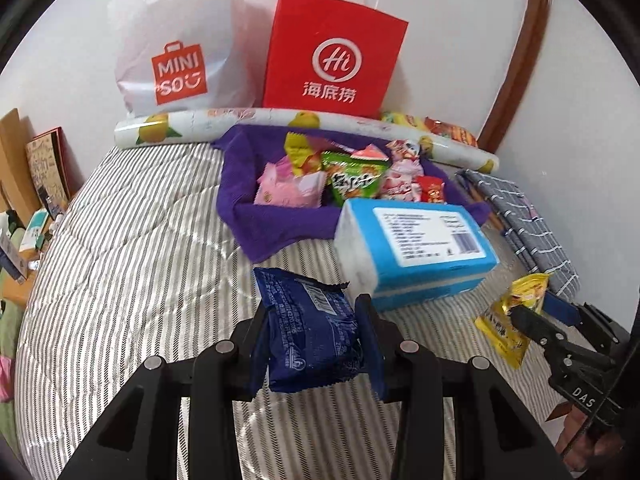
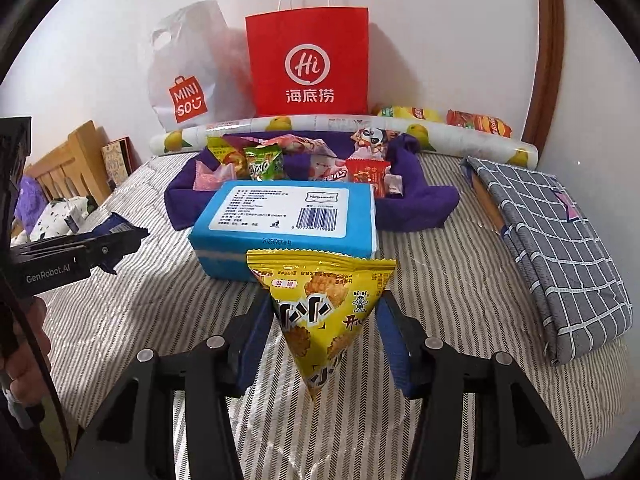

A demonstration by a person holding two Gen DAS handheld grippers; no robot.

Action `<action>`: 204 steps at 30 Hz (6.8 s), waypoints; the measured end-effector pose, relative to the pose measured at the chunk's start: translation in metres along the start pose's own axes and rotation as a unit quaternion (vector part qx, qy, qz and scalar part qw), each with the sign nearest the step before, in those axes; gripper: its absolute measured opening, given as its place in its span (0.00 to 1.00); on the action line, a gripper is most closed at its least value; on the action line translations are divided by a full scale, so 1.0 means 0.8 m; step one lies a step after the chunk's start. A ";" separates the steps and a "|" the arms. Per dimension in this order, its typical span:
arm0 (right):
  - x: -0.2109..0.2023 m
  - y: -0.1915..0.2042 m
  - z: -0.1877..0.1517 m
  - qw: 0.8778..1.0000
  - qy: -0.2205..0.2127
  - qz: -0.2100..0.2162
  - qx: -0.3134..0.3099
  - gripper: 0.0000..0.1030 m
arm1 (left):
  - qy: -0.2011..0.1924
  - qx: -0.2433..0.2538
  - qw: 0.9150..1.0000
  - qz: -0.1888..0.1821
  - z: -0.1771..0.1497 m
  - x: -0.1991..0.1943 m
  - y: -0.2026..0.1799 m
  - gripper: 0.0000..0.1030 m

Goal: Organize snacks
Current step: 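Lift both held packs and carry them toward the purple towel, then lower the blue pack and yellow bag into the towel pile, then open both tools to release the packs onto the towel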

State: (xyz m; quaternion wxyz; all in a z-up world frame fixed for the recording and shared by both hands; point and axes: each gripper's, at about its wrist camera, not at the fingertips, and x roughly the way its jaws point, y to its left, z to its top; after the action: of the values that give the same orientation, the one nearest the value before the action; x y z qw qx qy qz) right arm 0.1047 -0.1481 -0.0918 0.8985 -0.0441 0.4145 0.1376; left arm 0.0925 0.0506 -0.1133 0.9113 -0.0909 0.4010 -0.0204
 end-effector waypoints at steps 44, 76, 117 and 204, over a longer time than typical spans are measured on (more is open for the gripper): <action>-0.020 -0.023 0.025 1.000 -0.012 0.016 0.022 0.37 | 0.001 0.038 0.999 -0.039 0.036 -0.014 -0.068 0.37; 0.048 -0.022 0.182 0.999 -0.043 0.029 0.009 0.37 | -0.025 0.044 0.998 -0.030 0.164 0.028 -0.056 0.37; 0.209 -0.051 0.226 0.997 0.015 0.066 0.047 0.37 | -0.005 0.055 0.998 -0.012 0.257 0.158 -0.044 0.37; 0.157 -0.060 0.213 0.995 -0.042 0.049 0.082 0.74 | 0.085 0.080 0.993 0.007 0.252 0.166 -0.068 0.66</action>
State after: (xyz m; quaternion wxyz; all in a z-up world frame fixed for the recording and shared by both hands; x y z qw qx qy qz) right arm 0.3211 -0.1344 -0.0776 0.9078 0.0563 0.3882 0.1486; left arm 0.3328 0.0124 -0.0665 0.8782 -0.0123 0.4751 -0.0536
